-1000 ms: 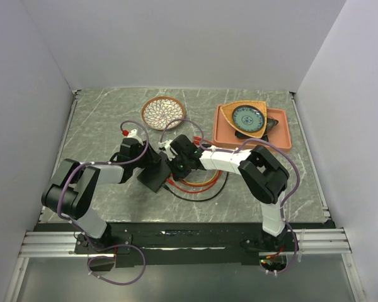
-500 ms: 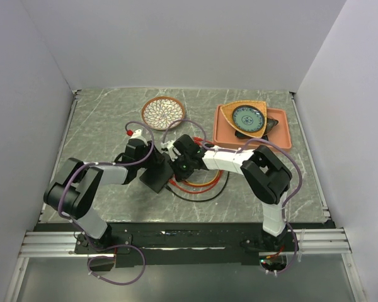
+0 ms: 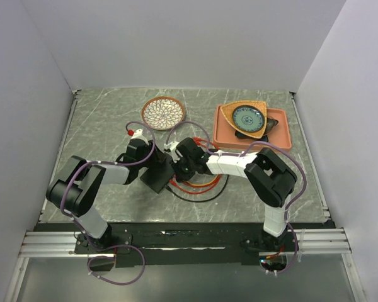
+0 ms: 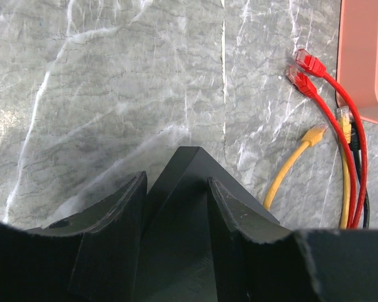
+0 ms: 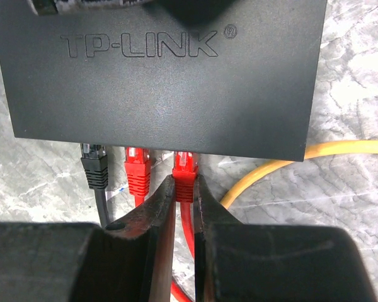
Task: Insert the plug into the switch port
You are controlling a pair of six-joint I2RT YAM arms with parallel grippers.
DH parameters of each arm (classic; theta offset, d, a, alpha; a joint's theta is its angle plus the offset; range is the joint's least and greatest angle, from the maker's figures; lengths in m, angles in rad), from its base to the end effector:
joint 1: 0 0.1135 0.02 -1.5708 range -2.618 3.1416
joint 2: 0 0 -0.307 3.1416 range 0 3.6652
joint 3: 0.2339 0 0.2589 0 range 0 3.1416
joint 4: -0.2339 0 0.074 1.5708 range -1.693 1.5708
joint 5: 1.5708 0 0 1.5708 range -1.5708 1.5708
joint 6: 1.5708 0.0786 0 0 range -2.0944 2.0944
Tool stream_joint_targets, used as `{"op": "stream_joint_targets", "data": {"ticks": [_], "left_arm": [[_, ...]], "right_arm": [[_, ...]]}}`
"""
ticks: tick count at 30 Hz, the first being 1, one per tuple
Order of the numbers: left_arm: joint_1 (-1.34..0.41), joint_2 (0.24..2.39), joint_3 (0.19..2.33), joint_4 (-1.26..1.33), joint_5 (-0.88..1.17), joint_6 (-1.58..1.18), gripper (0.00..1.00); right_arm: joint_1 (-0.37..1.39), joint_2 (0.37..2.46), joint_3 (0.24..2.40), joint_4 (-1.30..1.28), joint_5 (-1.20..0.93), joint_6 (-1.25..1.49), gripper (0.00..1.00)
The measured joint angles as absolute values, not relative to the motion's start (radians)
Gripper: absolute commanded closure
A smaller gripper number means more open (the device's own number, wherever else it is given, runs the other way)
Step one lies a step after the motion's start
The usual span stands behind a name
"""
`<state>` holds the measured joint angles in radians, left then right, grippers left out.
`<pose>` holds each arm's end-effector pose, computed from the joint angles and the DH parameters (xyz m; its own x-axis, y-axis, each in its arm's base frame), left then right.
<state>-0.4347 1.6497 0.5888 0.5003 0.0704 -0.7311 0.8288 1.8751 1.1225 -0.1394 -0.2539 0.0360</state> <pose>0.3138 -0.1518 0.1480 -0.6756 -0.4206 -0.6055 0.0310 0.8044 -0.5933 0.2767 0.3311 0.1612 -0.5551 -0.5540 -0.6204 -0.8006 0.5582 0.2180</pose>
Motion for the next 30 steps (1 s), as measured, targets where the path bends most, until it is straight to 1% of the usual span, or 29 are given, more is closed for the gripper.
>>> {"op": "stream_joint_targets", "data": {"ticks": [18,30], "left_arm": [[-0.451,1.643,0.564,0.537,-0.002,-0.799,0.99],[-0.476,1.555,0.545,0.408,-0.069,-0.824,0.99]], "right_arm": [[0.842,1.864,1.108,-0.122,-0.199,0.067,1.00],[0.842,1.861,1.109,-0.126,-0.189,0.052,1.00]]}}
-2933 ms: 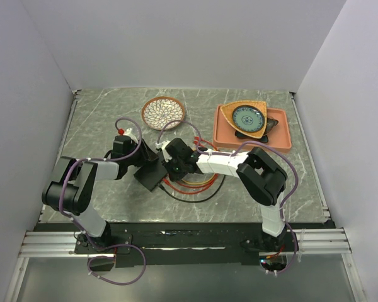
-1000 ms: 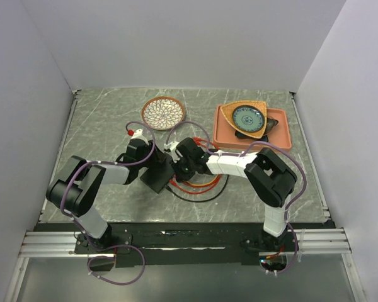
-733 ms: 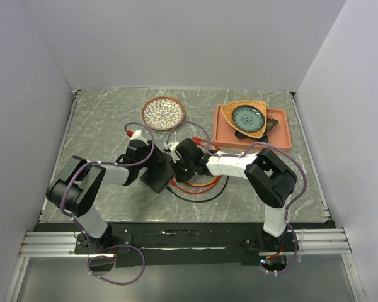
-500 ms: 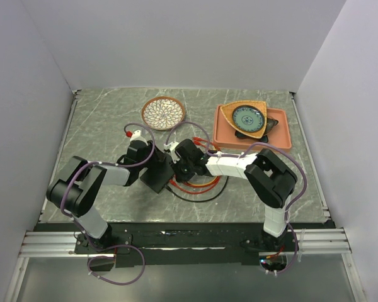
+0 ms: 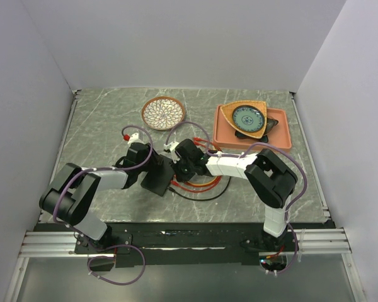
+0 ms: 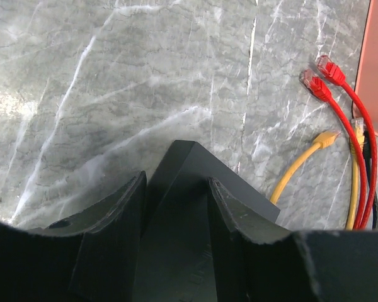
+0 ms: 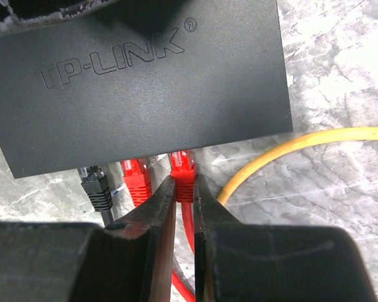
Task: Insert the plug into the switch port
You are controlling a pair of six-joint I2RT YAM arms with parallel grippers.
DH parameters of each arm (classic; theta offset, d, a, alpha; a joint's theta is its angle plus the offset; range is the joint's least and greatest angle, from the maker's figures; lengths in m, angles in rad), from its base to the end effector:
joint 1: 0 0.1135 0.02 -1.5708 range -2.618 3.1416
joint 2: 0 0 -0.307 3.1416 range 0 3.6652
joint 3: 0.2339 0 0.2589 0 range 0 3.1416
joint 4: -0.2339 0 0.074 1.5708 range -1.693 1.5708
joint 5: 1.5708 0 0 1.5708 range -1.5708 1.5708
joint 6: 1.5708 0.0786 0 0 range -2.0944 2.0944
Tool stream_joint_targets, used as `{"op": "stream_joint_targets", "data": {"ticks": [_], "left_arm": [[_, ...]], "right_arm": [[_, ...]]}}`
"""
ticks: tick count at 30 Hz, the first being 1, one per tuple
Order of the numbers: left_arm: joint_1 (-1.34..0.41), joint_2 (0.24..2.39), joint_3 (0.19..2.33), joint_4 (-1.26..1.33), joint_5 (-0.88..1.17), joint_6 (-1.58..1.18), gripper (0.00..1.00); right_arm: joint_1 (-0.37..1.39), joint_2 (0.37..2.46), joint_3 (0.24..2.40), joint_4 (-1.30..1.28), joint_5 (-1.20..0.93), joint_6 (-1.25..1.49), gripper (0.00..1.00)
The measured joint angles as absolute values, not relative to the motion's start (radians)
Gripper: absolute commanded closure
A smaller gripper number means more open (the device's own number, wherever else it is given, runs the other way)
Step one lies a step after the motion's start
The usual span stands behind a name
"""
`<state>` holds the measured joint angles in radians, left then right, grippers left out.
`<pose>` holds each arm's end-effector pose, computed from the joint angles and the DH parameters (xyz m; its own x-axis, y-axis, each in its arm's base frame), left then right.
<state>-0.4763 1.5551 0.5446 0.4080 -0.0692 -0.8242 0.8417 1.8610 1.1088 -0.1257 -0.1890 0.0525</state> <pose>0.2917 -0.1444 0.1526 -0.6406 -0.4934 -0.5883 -0.0934 0.8106 -0.5782 0.2750 0.3300 0.1631 -0.5545 -0.5434 -0.6303 -0.7844 0.5942 0.1779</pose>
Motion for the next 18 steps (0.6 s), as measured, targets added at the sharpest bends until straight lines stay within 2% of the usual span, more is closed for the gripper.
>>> {"op": "stream_joint_targets", "data": {"ticks": [18], "left_arm": [[-0.478,1.595,0.530,0.502,-0.063,-0.834,0.99]], "right_arm": [[0.835,1.902,1.199,-0.253,-0.201,0.073,1.00]]}}
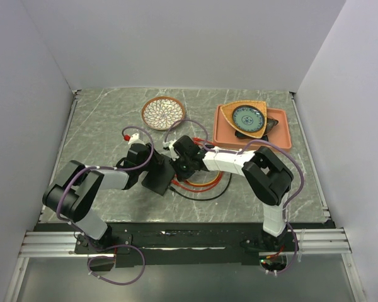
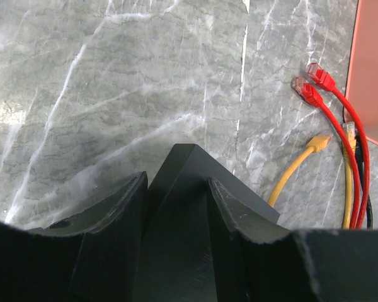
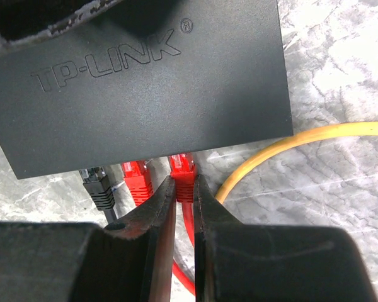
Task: Insert the plug into the switch port
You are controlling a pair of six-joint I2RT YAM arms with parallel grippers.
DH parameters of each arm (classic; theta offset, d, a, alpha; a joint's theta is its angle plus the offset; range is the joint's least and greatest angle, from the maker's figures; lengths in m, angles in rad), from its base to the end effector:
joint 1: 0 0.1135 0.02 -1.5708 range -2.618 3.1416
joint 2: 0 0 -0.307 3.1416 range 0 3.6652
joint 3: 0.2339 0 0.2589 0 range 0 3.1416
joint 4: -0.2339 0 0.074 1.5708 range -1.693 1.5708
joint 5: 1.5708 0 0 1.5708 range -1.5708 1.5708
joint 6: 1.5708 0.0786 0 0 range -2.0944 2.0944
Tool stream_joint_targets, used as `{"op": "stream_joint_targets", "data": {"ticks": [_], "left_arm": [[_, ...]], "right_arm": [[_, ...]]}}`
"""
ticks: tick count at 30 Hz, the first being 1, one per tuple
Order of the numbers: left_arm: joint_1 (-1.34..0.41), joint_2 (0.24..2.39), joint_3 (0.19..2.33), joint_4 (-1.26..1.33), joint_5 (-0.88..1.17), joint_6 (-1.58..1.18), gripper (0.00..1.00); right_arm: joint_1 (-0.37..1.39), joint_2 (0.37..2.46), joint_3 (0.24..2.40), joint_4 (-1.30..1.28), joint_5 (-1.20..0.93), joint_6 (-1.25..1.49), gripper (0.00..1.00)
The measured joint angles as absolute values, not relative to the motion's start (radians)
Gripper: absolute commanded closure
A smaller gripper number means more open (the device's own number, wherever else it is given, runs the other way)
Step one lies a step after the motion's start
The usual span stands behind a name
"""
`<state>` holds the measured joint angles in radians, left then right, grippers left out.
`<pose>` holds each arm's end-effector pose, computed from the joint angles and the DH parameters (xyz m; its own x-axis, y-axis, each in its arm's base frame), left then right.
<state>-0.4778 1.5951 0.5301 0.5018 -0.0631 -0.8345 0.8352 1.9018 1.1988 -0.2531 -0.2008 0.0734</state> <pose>0.2961 -0.1477 0.1478 -0.6233 -0.5100 -0.5928 -0.0749 0.7935 -0.6039 0.2822 0.3351 0.1634 -0.6057 -0.5621 -0.5632 -0.7613 0.6152 0.2048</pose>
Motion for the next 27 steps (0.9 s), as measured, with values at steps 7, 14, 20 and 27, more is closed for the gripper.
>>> {"op": "stream_joint_targets", "data": {"ticks": [7,14,20,27], "left_arm": [[-0.478,1.602,0.527,0.521,-0.063,-0.841,0.99],[-0.478,1.602,0.528,0.519,-0.064,-0.841,0.99],[-0.478,1.602,0.541,0.493,-0.064,-0.839,0.99],[-0.480,1.600,0.572,0.434,-0.064,-0.839,0.99]], "right_arm": [[0.839,1.920,1.242,-0.311,-0.192,0.069,1.00],[0.842,1.920,1.242,-0.311,-0.185,0.061,1.00],[0.843,1.919,1.242,-0.311,-0.185,0.055,1.00],[0.843,1.900,1.203,-0.268,-0.185,0.055,1.00]]}}
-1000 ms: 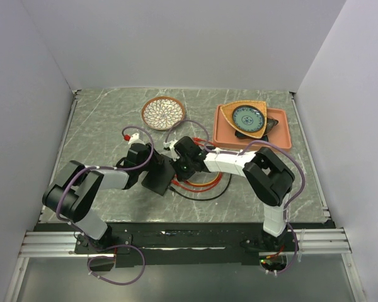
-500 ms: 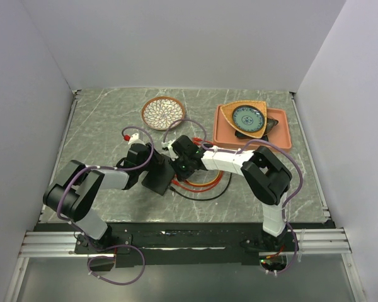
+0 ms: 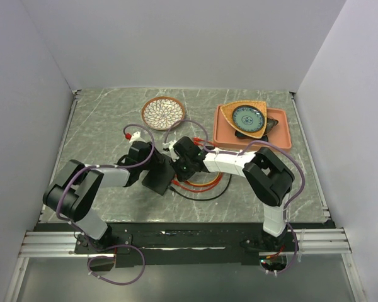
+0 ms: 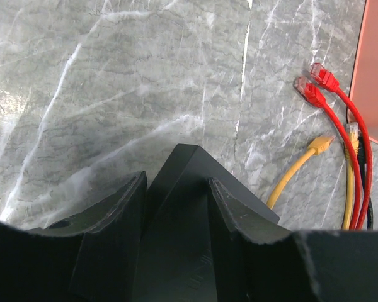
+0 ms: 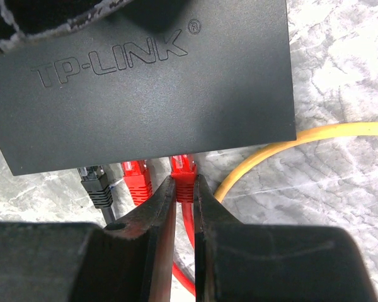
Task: Insert the plug into the switch port
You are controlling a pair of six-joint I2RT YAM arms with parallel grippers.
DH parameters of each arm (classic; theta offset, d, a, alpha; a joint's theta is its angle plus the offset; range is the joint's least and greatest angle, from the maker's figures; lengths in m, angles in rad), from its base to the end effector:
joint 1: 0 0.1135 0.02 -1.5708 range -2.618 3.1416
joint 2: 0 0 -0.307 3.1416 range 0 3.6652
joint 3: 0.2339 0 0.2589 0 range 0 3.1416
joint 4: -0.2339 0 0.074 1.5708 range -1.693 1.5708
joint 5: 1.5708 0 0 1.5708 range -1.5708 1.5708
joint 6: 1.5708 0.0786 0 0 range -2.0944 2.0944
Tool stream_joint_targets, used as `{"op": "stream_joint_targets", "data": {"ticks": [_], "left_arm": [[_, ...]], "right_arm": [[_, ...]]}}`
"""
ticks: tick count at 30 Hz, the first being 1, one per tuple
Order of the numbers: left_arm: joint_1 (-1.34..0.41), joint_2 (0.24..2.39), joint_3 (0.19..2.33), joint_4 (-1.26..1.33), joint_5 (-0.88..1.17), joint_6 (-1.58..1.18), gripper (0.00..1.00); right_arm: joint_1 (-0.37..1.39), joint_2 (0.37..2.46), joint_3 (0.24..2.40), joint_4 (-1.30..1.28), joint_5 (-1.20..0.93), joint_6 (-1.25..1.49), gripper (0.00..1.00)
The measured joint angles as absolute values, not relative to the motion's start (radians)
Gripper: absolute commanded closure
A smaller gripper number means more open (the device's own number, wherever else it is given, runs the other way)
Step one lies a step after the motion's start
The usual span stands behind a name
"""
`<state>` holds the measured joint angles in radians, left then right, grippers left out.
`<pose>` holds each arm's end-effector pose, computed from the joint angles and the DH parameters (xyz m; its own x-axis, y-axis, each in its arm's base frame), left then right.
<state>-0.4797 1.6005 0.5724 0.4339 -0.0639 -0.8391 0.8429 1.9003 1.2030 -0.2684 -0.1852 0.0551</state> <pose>0.3012 -0.1510 0.1503 -0.6396 -0.5042 -0.5802 -0.0932 0.8001 -0.5926 0.2799 0.3359 0.1639 -0.5906 -0.5814 -0.5596 -0.7721 0.6087 0.1825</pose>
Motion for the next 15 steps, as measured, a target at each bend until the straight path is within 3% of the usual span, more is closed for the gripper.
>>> {"op": "stream_joint_targets", "data": {"ticks": [5,9,13,15], "left_arm": [[-0.483,1.591,0.587,0.397,-0.067,-0.839,0.94],[-0.489,1.579,0.610,0.344,-0.078,-0.836,0.68],[-0.499,1.554,0.633,0.277,-0.091,-0.833,0.45],[-0.500,1.544,0.638,0.245,-0.090,-0.832,0.41]], "right_arm": [[0.843,1.880,1.159,-0.213,-0.184,0.055,1.00],[0.843,1.876,1.153,-0.208,-0.183,0.051,0.85],[0.844,1.870,1.139,-0.189,-0.186,0.042,0.84],[0.846,1.869,1.136,-0.186,-0.194,0.036,0.84]]}}
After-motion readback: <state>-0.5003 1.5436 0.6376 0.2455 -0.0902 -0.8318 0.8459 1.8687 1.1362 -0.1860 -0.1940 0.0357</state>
